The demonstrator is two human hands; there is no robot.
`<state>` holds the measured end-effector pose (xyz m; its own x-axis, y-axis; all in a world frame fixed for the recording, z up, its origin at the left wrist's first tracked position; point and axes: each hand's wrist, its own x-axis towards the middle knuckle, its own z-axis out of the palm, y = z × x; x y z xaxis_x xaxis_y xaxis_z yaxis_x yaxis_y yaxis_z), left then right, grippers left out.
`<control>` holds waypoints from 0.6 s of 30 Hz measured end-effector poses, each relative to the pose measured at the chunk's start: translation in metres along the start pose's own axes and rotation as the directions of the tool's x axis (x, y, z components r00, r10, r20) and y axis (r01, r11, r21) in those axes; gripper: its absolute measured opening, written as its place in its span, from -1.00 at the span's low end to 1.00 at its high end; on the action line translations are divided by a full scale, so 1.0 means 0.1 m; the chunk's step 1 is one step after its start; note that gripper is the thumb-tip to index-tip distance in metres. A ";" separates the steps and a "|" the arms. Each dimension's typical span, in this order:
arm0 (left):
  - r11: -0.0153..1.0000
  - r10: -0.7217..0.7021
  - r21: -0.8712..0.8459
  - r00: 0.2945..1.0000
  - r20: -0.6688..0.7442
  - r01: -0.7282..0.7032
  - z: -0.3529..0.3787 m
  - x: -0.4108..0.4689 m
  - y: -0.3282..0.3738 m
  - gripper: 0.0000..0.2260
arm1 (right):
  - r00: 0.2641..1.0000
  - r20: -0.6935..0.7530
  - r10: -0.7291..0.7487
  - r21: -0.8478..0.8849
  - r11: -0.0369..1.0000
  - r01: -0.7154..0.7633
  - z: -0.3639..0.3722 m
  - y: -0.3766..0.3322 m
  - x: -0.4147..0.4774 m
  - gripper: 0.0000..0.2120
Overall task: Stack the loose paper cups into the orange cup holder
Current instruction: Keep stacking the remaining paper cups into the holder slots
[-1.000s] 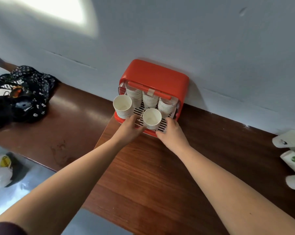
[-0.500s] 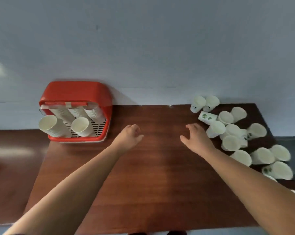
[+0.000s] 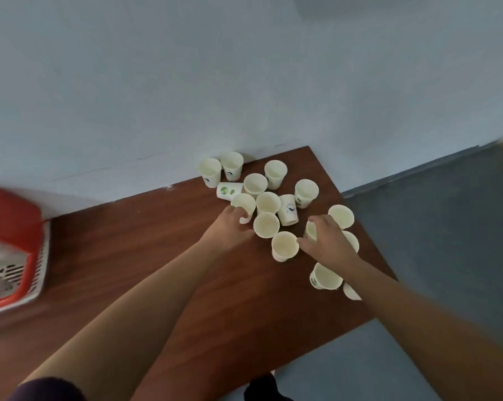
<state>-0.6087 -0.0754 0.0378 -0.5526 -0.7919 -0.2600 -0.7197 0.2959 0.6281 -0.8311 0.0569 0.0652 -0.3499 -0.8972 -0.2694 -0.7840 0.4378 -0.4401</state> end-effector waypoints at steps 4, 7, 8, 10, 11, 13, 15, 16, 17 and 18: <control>0.997 -0.007 0.073 1.000 0.023 0.006 0.30 0.27 0.16 -0.45 | 0.998 0.051 -0.049 -0.042 0.998 0.051 0.22 0.14 0.04 -0.30; 0.985 0.010 0.170 0.997 0.076 -0.023 0.45 0.41 0.16 -0.31 | 0.989 0.044 -0.143 -0.128 0.981 0.148 0.42 0.14 0.11 -0.26; 0.980 0.016 0.196 0.996 0.090 -0.034 0.49 0.44 0.15 -0.26 | 0.984 0.040 -0.175 -0.162 0.971 0.179 0.49 0.13 0.14 -0.24; 0.971 0.016 0.235 0.994 0.109 -0.041 0.54 0.50 0.12 -0.19 | 0.976 0.038 -0.213 -0.220 0.951 0.216 0.58 0.15 0.22 -0.19; 0.964 0.017 0.261 0.992 0.122 -0.049 0.55 0.53 0.11 -0.17 | 0.974 0.037 -0.224 -0.245 0.943 0.226 0.62 0.16 0.25 -0.18; 0.947 0.031 0.313 0.988 0.152 -0.078 0.59 0.57 0.08 -0.16 | 0.970 0.054 -0.239 -0.287 0.926 0.244 0.69 0.18 0.32 -0.16; 0.928 0.054 0.355 0.984 0.170 -0.112 0.63 0.58 0.06 -0.18 | 0.963 0.082 -0.256 -0.295 0.917 0.269 0.74 0.19 0.37 -0.17; 0.917 0.075 0.375 0.983 0.166 -0.134 0.66 0.58 0.04 -0.20 | 0.959 0.100 -0.265 -0.291 0.914 0.283 0.76 0.20 0.39 -0.19; 0.905 0.100 0.396 0.982 0.158 -0.156 0.68 0.58 0.03 -0.23 | 0.954 0.115 -0.276 -0.288 0.910 0.298 0.78 0.21 0.40 -0.22; 0.892 0.123 0.418 0.981 0.148 -0.175 0.71 0.58 0.02 -0.27 | 0.950 0.122 -0.286 -0.283 0.908 0.310 0.80 0.23 0.41 -0.24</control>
<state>-0.6723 -0.0829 -0.0279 -0.6929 -0.6615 -0.2870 -0.7208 0.6254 0.2989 -0.8221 0.0349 -0.0242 -0.0455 -0.9710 -0.2349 -0.9651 0.1035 -0.2406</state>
